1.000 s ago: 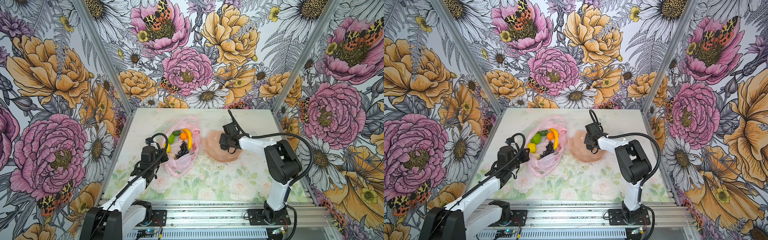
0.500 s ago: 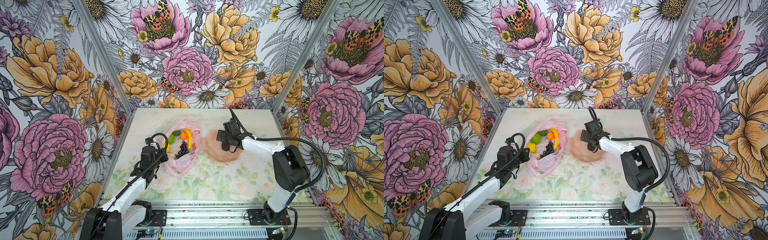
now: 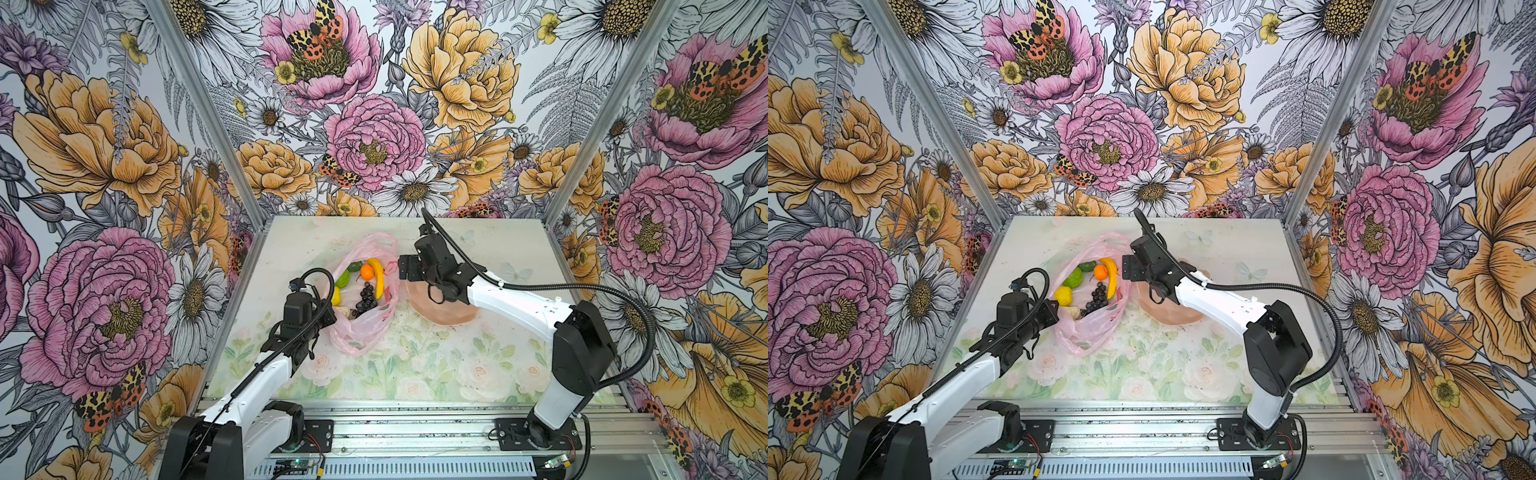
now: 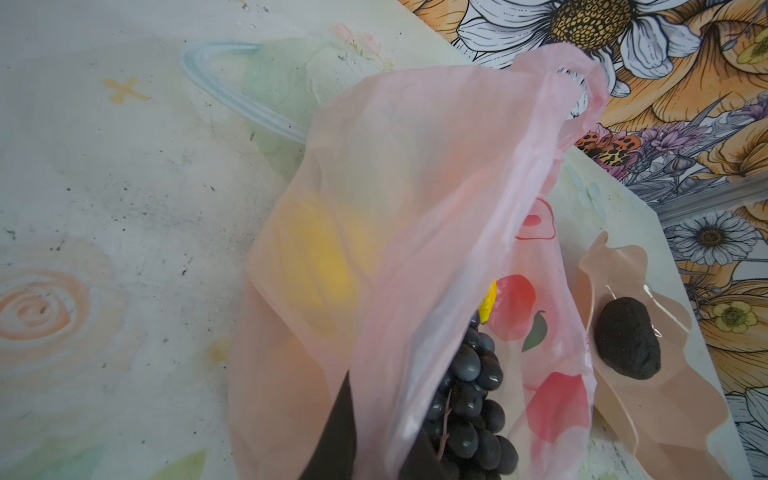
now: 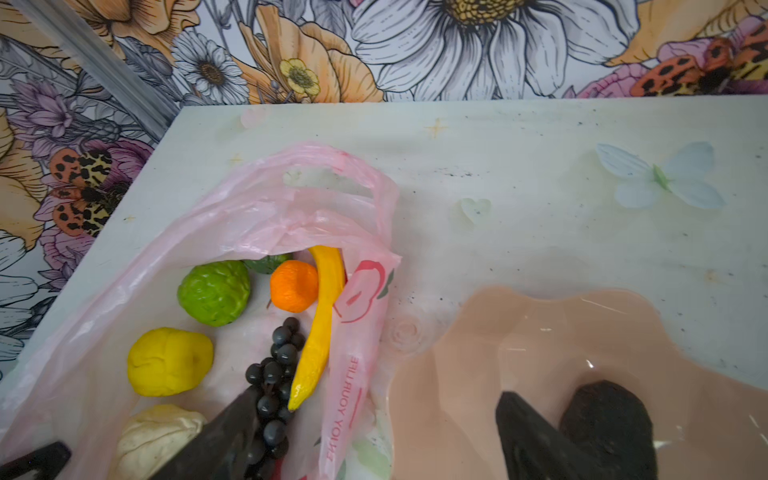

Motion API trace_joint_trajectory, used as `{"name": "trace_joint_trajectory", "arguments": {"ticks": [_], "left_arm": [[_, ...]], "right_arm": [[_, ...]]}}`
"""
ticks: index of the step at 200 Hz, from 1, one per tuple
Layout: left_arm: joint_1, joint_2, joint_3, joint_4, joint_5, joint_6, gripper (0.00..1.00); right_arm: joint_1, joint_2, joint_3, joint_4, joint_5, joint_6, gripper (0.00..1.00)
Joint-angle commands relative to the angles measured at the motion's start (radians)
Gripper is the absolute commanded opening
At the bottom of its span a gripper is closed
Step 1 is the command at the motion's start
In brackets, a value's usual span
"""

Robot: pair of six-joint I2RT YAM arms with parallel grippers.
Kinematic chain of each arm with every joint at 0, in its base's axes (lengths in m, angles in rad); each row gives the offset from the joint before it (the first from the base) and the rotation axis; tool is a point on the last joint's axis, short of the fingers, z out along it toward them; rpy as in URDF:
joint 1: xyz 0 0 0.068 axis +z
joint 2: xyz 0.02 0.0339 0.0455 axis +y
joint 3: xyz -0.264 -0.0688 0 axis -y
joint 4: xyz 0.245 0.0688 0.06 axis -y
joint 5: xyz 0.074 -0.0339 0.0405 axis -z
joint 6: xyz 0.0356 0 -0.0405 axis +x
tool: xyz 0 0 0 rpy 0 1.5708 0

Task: Take the fake fruits out of the plastic bag
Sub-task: 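Move the open right gripper back into the bag over the fruits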

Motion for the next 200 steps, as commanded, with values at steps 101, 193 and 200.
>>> {"name": "trace_joint_trajectory", "arguments": {"ticks": [101,193,200], "left_arm": [[0.123,-0.126,-0.004,-0.23,-0.086,-0.085,0.16],[0.126,-0.113,-0.018,-0.194,-0.104,-0.078,0.17],[0.126,-0.114,-0.021,-0.192,-0.106,-0.078,0.17]], "right_arm": [[0.214,0.393,0.339,-0.004,-0.253,-0.018,0.85],[0.201,0.655,0.606,-0.006,-0.211,-0.02,0.87],[0.201,0.673,0.626,-0.007,-0.206,-0.023,0.88]]}}
